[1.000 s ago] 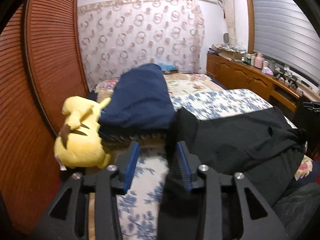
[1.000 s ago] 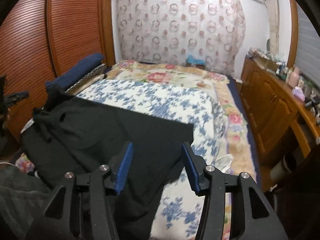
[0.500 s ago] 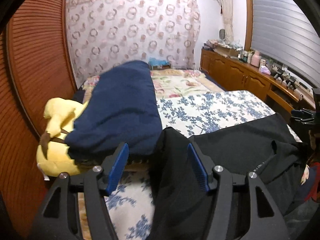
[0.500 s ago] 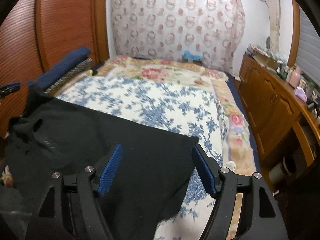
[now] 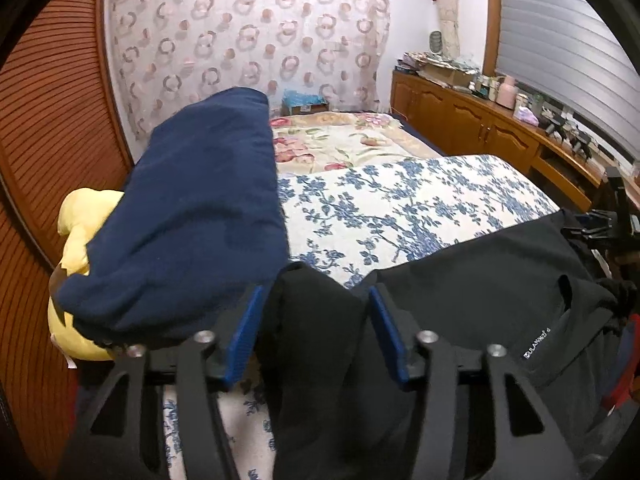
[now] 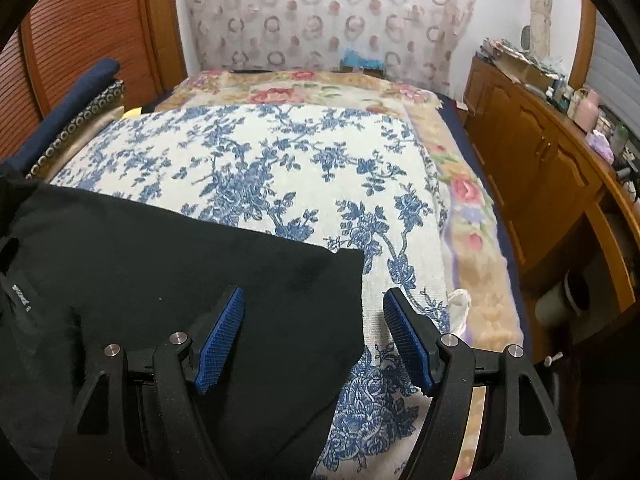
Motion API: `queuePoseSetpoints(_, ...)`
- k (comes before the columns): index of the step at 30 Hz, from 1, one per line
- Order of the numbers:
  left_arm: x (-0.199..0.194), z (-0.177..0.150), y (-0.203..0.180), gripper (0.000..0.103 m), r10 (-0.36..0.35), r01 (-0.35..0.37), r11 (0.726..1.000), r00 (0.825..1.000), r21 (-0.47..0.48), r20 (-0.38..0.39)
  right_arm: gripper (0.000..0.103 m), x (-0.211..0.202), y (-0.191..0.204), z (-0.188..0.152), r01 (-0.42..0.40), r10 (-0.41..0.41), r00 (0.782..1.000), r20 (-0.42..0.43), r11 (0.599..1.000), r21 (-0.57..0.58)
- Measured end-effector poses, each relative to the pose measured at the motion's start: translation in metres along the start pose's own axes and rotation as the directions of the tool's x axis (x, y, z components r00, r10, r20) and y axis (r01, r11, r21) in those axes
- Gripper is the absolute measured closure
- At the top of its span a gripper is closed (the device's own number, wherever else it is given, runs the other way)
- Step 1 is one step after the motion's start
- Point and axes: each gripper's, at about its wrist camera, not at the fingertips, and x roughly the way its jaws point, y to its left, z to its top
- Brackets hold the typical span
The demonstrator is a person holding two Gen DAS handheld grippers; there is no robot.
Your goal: Fold small clothes
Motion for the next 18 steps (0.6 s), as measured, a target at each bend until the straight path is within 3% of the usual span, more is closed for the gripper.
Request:
queuePoseSetpoints(8,0.005,0.001,0.006,0.069,0.030,-0.030,0.999,0.999,0.016,-0.017,0.029,0.003,0.000,0.002,-0.058,0.058,0.998,-0.001,0.998,0.016)
queuePoseSetpoints(11,0.005,0.000,0.006,0.071,0.028,-0.028,0.999,0.999,0.018,-0.015,0.045,0.001,0.008,0.002,-0.086,0.086,0.996,0.002,0.996,-0.010)
queuePoseSetpoints(13,0.004,-0.001,0.005,0.078,0.034,-0.033,0.999,0.999,0.027,-0.010,0.067,0.000,0.014,0.003,-0.114,0.114,0.993,0.003,0.993,-0.022)
queuePoseSetpoints(14,0.003,-0.002,0.004,0.080,0.034,-0.034,0.999,0.999,0.032,-0.009,0.074,0.000,0.017,0.003,-0.129,0.129,0.992,0.005,0.991,-0.033)
queuePoseSetpoints(15,0.002,-0.002,0.003,0.085,0.029,-0.029,0.999,1.000,0.034,-0.012,0.091,-0.002,0.021,0.001,-0.152,0.152,0.988,0.007,0.987,-0.043)
queuePoseSetpoints(18,-0.004,-0.006,0.003,0.093,0.004,-0.004,0.999,1.000,0.039,-0.010,0.097,-0.008,0.034,-0.006,-0.154,0.156,0.987,0.029,0.986,-0.064)
